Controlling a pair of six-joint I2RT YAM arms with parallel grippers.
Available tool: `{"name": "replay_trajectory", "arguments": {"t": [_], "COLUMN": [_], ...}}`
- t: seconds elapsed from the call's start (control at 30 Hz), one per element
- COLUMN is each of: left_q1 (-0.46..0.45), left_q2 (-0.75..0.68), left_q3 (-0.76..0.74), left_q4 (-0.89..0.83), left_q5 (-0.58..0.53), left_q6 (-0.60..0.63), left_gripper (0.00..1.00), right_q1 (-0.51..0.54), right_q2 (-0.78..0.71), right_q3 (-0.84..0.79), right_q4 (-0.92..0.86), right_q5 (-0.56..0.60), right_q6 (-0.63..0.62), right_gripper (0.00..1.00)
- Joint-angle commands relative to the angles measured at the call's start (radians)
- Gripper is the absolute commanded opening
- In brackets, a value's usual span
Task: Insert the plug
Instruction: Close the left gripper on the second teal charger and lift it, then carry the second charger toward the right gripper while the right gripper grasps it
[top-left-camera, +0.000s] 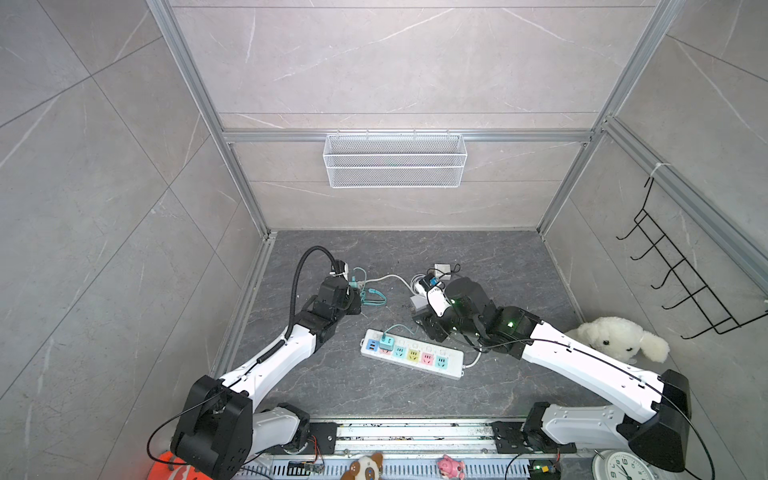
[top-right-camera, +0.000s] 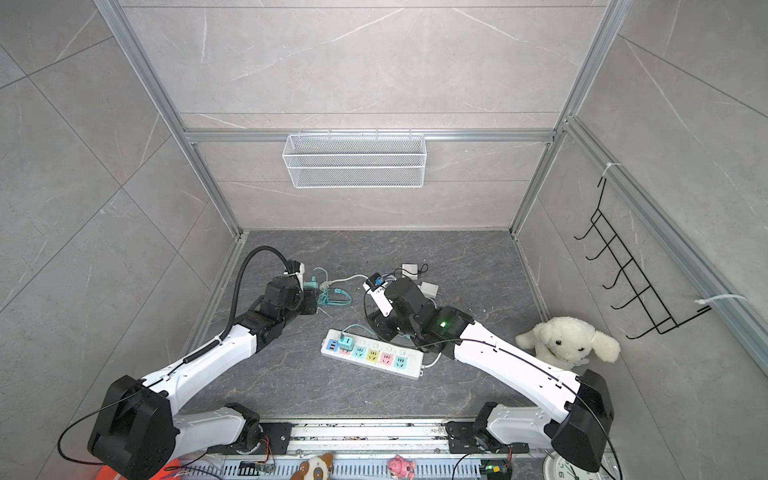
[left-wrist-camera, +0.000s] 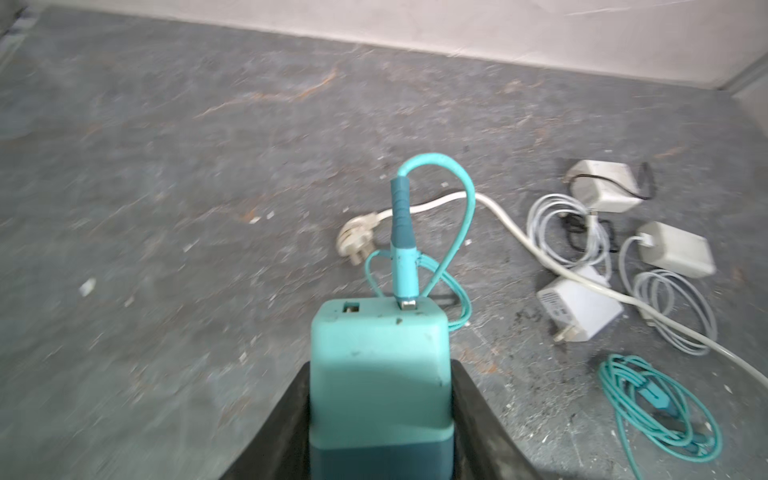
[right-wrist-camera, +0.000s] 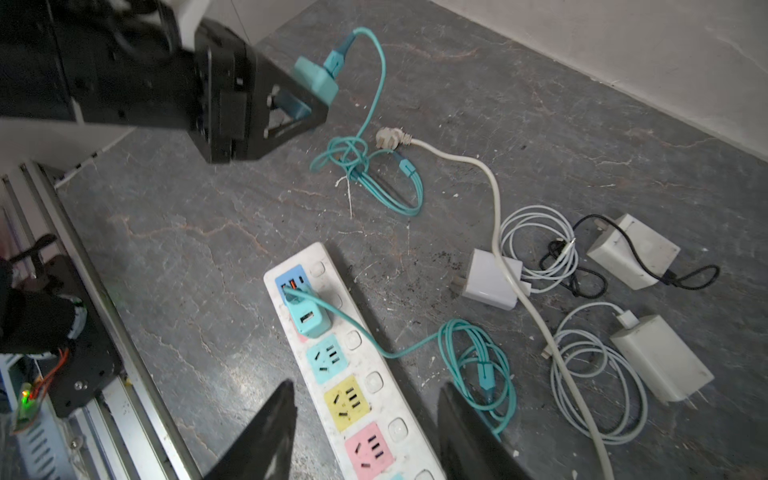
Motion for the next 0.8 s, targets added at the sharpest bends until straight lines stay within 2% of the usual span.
{"name": "replay_trajectory", "arguments": {"t": [0.0, 0.23, 0.37, 0.77], "left_q1": [-0.006, -0.085, -0.134, -0.243], "left_q2": [0.039, 0.108, 0.16, 0.236], "left_q3": [-0.009, -0.007, 0.012, 0.039], "left_q4": [0.265, 0.481, 0.539, 0.626], "left_q5": [0.159, 0.287, 0.332, 0.345], "left_q6": [0.096, 0.23, 0.301, 0.373], "left_gripper": [0.31, 0.31, 0.31, 0.3], "right_q1": [-0.033, -0.102, -0.133, -0.241], "right_q2": [0.054, 0.092, 0.098, 0.118], "right_q3": [0.05, 0.066, 0.072, 0.054], "right_q4": [0.0, 0.053, 0.061, 0.095], "right_q5": [-0.089, -0.228, -0.268, -0.318], "right_q6": [0.08, 0.129, 0.142, 0.206], "right_gripper": [0.56, 0.52, 0.51, 0.44]}}
